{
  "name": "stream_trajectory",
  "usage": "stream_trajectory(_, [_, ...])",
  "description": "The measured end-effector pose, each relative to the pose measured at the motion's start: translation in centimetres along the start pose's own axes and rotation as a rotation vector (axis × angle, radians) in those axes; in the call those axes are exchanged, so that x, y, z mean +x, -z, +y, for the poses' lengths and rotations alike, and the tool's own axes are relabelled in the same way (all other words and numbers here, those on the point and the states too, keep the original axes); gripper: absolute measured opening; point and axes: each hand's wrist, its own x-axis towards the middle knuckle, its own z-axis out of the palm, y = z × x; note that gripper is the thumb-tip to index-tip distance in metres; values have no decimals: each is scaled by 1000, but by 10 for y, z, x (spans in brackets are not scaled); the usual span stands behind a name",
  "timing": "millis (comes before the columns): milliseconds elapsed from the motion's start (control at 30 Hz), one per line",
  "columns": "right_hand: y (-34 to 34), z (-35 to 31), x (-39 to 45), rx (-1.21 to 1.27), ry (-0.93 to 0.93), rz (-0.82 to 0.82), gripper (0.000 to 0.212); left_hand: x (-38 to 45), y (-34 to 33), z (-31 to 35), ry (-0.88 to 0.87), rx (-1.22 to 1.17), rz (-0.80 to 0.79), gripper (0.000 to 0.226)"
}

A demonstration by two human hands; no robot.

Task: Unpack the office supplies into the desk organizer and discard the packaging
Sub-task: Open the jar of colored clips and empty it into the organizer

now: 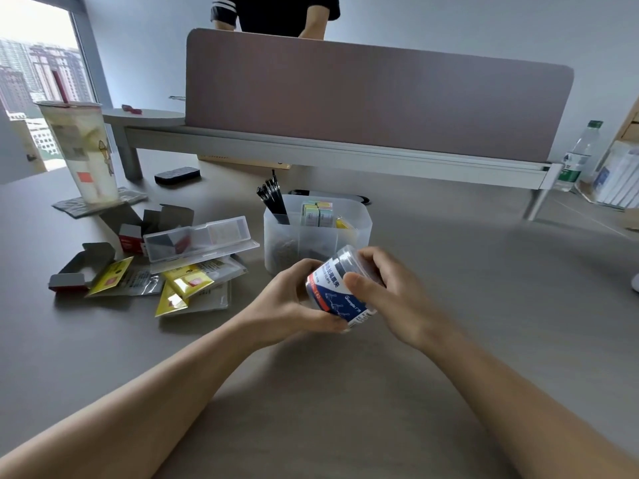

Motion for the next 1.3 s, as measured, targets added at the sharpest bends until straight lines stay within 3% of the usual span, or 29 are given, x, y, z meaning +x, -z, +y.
stream_trajectory(100, [-3, 4, 0, 86, 2, -1, 75, 0, 2, 2, 9, 4, -17, 71])
stream_trajectory(233, [-5, 7, 0, 100, 30, 7, 100, -2, 0, 2, 15, -7, -8, 66])
stream_trajectory(300, [-5, 8, -1, 122, 40, 0, 100, -2, -1, 2, 18, -17, -3, 64])
stream_trajectory(567, [-1, 6, -4, 206, 141, -71, 86, -6, -7, 4, 111, -158, -62, 67])
stream_trajectory(733, [7, 5, -1, 177, 66, -173, 58, -3, -4, 4, 149, -137, -71, 72])
stream_trajectory(867, [10, 7, 0, 126, 20, -189, 69, -3, -2, 0, 125, -62, -70, 73])
stream_trajectory(1000, [7, 6, 0, 134, 37, -171, 68, -2, -3, -8, 45, 135, 49, 76])
stream_trajectory(1167, [16, 3, -1, 193, 35, -308, 65, -1, 4, -10, 32, 180, 43, 71])
stream_trajectory(1233, [14, 0, -1, 85, 20, -270, 75, 0, 3, -12, 43, 213, 52, 69])
stream_trajectory(1300, [11, -1, 1, -66, 6, -161, 98, -1, 2, -12, 53, 253, 65, 68])
